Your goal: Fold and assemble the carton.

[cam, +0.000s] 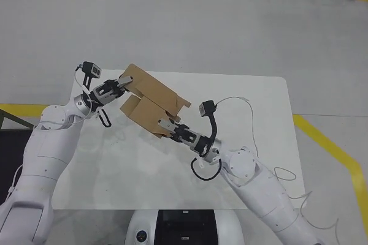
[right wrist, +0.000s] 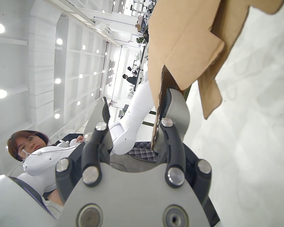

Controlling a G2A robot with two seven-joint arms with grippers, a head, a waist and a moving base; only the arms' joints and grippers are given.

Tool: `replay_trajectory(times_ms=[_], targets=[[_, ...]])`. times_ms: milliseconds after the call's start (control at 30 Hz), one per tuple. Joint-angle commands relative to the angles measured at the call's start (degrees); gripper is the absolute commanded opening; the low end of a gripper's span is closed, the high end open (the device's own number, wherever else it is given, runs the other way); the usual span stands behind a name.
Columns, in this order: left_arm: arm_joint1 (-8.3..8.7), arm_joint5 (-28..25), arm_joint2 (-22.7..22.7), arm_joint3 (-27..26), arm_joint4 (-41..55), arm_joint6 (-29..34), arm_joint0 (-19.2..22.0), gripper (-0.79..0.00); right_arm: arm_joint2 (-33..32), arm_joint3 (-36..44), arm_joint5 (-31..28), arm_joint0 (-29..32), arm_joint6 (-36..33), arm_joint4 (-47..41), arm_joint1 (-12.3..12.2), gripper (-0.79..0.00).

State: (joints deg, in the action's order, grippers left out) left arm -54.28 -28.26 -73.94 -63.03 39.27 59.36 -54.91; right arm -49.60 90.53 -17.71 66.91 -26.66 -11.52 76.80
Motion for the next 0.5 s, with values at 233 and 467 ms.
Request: replay_trajectory(times_ms=[233, 467], targets=[[-0.25, 0.8, -0.7, -0.7, 1.1, 1.0, -0.7, -0.785, -0.3, 0.5, 1.1, 0.5, 1.2, 3.1, 0.1, -0.785], [-0.47, 0.9, -1.0, -0.6, 0.6, 0.6, -1.0, -0.785, -0.7, 1.2, 1.4, 1.1, 0.6, 2.8, 0.2, -0.785]])
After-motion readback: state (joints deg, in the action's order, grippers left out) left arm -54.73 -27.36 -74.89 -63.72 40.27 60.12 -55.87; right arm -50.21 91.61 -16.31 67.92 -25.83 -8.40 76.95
